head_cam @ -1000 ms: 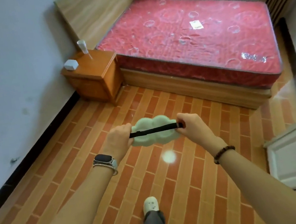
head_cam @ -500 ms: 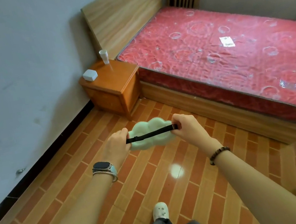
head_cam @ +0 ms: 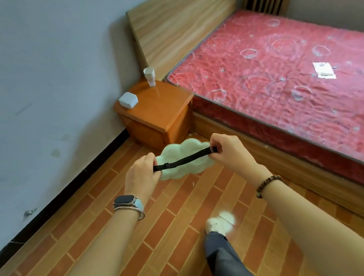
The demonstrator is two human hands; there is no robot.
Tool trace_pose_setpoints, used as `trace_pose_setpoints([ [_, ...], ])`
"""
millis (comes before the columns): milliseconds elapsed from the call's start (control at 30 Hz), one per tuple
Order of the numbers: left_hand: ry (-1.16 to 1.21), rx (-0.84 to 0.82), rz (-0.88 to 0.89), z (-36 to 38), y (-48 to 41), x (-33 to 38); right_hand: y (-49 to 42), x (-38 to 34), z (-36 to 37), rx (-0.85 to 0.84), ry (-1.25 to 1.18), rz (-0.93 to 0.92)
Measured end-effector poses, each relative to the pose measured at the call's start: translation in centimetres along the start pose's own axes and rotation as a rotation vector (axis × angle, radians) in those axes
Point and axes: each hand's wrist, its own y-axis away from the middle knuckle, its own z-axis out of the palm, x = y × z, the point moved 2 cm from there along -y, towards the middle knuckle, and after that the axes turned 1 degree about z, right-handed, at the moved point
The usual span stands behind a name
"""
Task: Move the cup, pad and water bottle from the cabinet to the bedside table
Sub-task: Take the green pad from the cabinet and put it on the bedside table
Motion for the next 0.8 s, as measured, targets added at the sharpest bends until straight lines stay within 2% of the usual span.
trace_pose_setpoints([
  [367,-0.033,0.104,-0.201,0.7,-14.5,1.0,-18.4,3.6,-4.0,-0.068,-0.029,-0.161],
  [533,-0.027,0.137,-0.237,1.5,-18.9,0.2,-24.3,4.6,-4.0,-0.091,-0.028,-0.225],
  [800,0.007,0.112,-0.275,3.8,-27.0,-3.0,-34.4,5.7,-2.2,-0.136,-0.014,-0.227],
])
